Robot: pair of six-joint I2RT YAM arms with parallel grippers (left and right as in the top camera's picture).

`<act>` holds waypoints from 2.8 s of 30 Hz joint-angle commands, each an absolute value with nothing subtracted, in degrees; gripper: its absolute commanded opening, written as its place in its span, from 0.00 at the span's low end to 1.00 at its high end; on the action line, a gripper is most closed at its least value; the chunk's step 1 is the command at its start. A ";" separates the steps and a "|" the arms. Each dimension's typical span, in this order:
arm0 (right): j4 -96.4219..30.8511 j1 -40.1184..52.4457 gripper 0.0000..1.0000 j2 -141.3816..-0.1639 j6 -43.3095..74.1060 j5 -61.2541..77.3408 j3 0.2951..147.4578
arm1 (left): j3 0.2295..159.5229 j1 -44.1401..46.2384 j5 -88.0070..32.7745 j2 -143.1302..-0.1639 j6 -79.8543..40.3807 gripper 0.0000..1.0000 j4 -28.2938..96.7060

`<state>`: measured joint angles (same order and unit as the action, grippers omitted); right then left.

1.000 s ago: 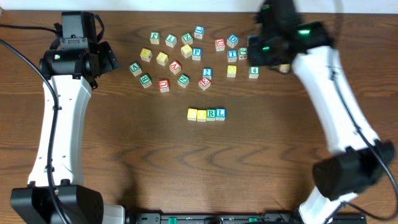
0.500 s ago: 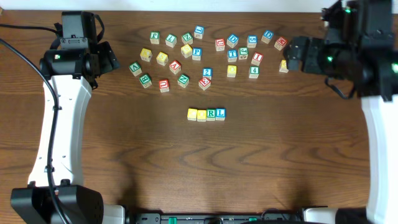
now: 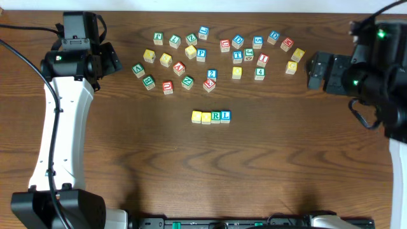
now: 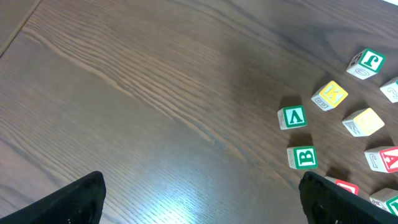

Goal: Spell out CORL

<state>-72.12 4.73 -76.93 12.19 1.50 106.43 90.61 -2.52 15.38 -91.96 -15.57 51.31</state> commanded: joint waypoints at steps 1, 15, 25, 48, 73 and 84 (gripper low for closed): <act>-62.39 4.54 0.99 -69.73 7.57 -0.05 93.62 | 91.61 -2.72 16.14 -91.39 -15.05 0.98 51.62; -11.86 1.43 0.99 -18.63 7.62 0.36 22.50 | 91.61 -2.72 16.14 -91.39 -15.05 0.98 51.62; 1.02 1.43 0.99 -1.61 7.64 0.56 1.41 | 91.61 -2.72 16.14 -91.39 -15.05 0.98 51.62; -4.29 1.54 0.99 -0.34 7.62 0.95 0.32 | 91.61 -2.72 16.14 -91.39 -15.05 0.98 51.62; -4.29 1.54 0.99 -0.34 7.62 0.97 0.32 | 83.26 -2.83 11.73 -79.64 -10.09 0.98 42.76; -4.29 1.54 0.99 -0.34 7.62 0.97 0.32 | 35.57 -2.83 7.90 -40.16 -2.57 0.98 4.91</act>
<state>-4.01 1.98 -0.67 8.25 0.62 0.40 46.02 -2.59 8.80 -48.99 -5.54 9.04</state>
